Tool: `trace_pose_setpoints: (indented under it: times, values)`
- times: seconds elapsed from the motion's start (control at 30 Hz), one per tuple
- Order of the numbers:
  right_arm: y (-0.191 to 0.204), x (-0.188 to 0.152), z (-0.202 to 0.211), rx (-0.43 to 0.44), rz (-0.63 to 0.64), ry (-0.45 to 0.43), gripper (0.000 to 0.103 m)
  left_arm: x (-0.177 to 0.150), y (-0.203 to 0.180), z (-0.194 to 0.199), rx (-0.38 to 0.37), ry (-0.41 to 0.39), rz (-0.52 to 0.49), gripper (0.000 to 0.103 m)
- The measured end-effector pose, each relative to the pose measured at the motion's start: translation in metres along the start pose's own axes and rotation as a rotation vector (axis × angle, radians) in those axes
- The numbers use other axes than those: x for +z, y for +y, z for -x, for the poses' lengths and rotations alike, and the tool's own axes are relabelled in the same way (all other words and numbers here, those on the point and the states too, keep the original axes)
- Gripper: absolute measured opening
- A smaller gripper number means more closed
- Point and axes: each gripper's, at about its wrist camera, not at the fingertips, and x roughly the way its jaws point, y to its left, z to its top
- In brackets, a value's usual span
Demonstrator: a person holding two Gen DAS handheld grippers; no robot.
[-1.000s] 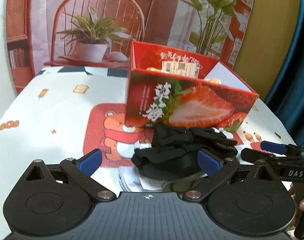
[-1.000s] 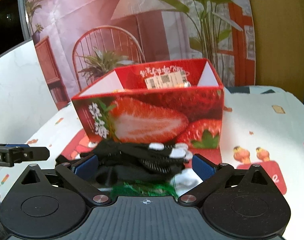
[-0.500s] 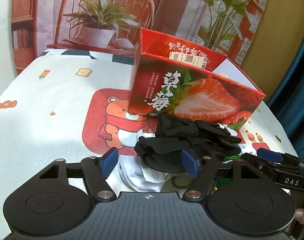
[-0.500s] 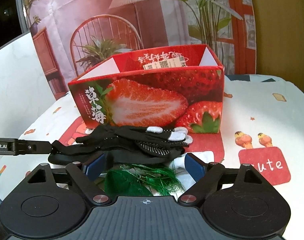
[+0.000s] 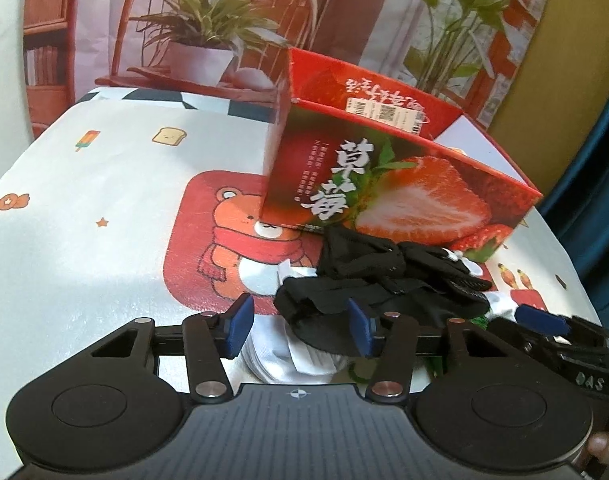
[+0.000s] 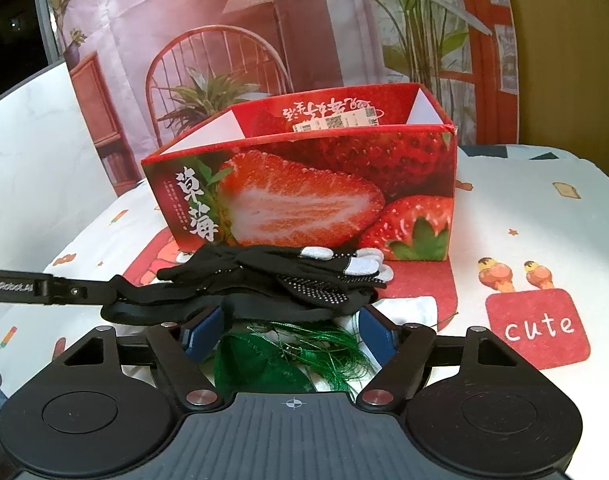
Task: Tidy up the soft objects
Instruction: 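Close both grippers on the black gloves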
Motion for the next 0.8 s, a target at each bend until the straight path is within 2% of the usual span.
trace_pose_setpoints:
  times: [0.33,0.53,0.8]
  values:
    - [-0.009,0.008,-0.001,-0.019,-0.007,-0.014,0.069,0.023,-0.008,0.000,-0.024,-0.039,-0.025,0.053]
    - [-0.017,0.025,-0.013,-0.042,0.012,-0.030,0.069,0.036,-0.020,-0.022,-0.066,0.018,-0.047,0.053]
    - [-0.038,0.044,-0.052,-0.065,-0.051,-0.003,0.068,0.051,-0.026,-0.061,-0.105,0.067,-0.032,0.052]
